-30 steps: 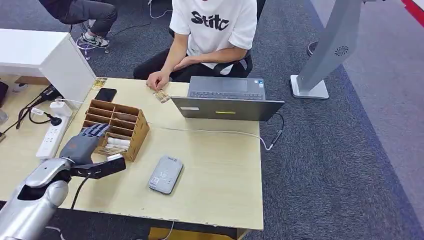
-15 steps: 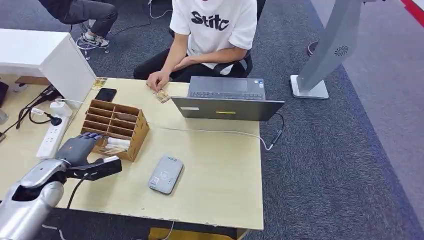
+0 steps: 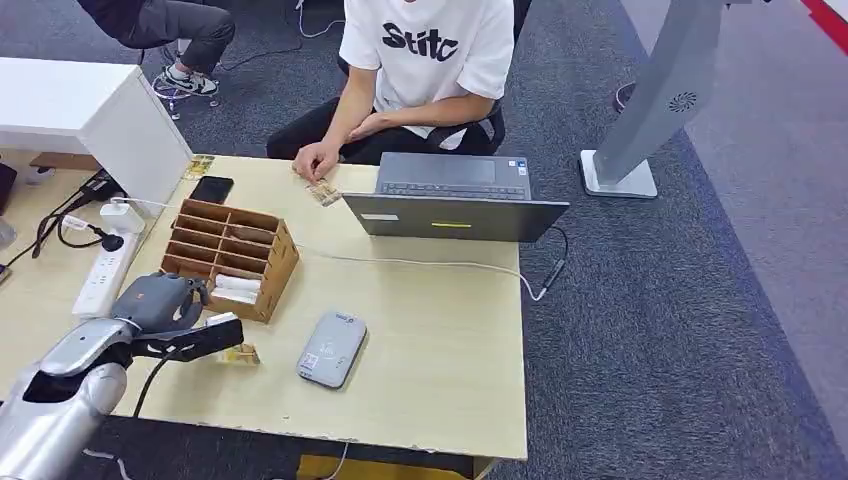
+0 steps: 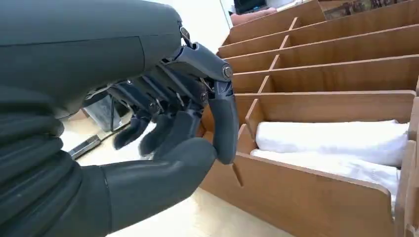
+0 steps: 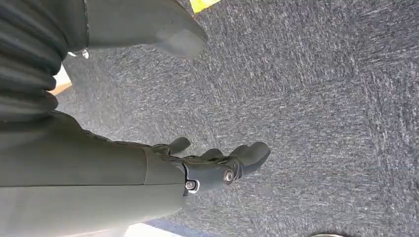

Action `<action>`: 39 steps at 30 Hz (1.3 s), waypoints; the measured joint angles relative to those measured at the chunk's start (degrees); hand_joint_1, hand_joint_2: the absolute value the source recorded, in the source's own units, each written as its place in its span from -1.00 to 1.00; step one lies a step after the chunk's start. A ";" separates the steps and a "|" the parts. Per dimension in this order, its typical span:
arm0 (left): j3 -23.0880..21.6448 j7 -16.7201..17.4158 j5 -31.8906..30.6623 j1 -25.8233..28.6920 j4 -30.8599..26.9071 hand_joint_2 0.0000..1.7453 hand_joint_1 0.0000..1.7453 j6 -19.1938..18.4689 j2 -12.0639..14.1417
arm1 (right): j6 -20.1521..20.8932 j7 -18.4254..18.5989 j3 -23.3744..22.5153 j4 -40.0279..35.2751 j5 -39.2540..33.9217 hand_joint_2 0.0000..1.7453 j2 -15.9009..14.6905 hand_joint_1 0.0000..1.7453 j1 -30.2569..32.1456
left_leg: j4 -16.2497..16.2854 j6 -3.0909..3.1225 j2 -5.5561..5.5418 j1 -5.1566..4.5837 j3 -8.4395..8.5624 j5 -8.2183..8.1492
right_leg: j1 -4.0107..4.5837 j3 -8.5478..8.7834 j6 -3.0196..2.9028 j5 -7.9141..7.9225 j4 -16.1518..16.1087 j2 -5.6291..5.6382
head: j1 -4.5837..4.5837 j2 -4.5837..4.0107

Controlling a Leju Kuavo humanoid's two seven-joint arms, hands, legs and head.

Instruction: Pass the card to the sensor for recognition and then transmit it.

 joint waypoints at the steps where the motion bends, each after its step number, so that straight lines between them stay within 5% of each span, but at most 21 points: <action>1: -0.09 0.00 -0.02 0.00 0.00 1.00 1.00 0.02 0.02 | 0.00 0.00 0.00 0.00 0.04 1.00 0.00 -1.00 0.00 | 0.00 0.00 0.00 0.00 0.00 0.00 | 0.00 0.00 0.00 0.00 0.00 0.00 | -0.02 0.00; 20: -0.61 -0.02 -1.05 0.02 0.52 1.00 0.74 4.92 -2.73 | 0.18 -0.09 -0.09 0.00 0.90 1.00 0.09 -1.00 -0.07 | 0.00 0.00 0.00 0.00 0.00 0.00 | 0.00 0.00 0.00 0.00 0.00 0.00 | 0.00 0.00; 22: -0.61 0.02 -1.22 0.01 0.63 1.00 -1.00 5.53 -3.10 | 0.18 -0.20 -0.18 0.00 0.92 1.00 0.13 -1.00 -0.07 | 0.00 0.00 0.00 0.00 0.00 0.00 | 0.00 0.00 0.00 0.00 0.00 0.00 | 0.00 0.00; 39: -0.61 1.16 -3.48 0.28 0.63 1.00 -1.00 9.55 -6.21 | 0.22 -0.57 -1.29 0.00 1.03 1.00 0.37 -1.00 -0.10 | 0.00 0.00 -0.01 0.00 -0.01 0.00 | 0.00 0.01 0.00 0.00 0.00 -0.01 | -0.02 0.00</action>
